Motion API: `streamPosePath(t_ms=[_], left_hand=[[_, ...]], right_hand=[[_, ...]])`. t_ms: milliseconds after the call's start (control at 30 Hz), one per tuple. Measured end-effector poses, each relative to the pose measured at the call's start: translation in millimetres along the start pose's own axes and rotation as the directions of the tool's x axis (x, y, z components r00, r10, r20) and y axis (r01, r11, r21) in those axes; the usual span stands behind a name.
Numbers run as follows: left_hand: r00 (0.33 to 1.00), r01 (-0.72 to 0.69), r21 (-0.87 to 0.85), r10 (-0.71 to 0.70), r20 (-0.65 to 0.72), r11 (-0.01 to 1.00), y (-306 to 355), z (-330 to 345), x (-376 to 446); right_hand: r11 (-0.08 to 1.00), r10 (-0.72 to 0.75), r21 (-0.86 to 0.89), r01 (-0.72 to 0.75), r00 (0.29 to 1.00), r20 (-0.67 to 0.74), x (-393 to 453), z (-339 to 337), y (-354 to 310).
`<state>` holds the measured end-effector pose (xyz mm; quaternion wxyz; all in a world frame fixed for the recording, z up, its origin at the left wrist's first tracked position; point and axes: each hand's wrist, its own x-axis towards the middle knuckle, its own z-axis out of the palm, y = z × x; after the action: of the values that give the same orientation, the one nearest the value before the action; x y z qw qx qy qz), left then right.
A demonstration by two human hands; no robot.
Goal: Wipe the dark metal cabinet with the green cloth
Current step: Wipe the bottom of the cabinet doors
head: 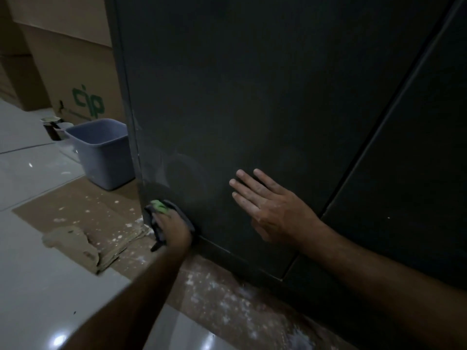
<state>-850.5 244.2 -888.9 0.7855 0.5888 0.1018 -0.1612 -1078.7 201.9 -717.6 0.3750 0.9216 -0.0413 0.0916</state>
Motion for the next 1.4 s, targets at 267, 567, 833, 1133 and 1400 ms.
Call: streamPosePath(t_ms=[267, 567, 833, 1133, 1400], left_hand=[[0.818, -0.575, 0.179, 0.564, 0.113, 0.798, 113.9, 39.6, -24.7], [0.958, -0.264, 0.463, 0.176, 0.226, 0.846, 81.6, -3.5, 0.6], [0.526, -0.845, 0.211, 0.688, 0.501, 0.492, 93.4, 14.0, -84.1], [0.846, -0.534, 0.294, 0.505, 0.173, 0.793, 184.4, 37.9, 3.9], [0.467, -0.882, 0.224, 0.705, 0.535, 0.415, 92.5, 10.4, -71.2]], right_hand=[[0.997, 0.016, 0.080, -0.023, 0.996, 0.086, 1.6, -13.1, 1.3], [0.982, -0.014, 0.188, -0.020, 0.984, 0.179, 1.6, -35.7, 4.8], [0.973, -0.042, 0.230, 0.006, 0.987, 0.152, 1.6, -37.0, 16.3], [0.971, 0.016, 0.237, -0.040, 0.995, 0.101, -1.6, -28.3, 9.6], [0.963, 0.068, 0.256, -0.083, 0.995, 0.067, -1.4, -23.4, 4.9]])
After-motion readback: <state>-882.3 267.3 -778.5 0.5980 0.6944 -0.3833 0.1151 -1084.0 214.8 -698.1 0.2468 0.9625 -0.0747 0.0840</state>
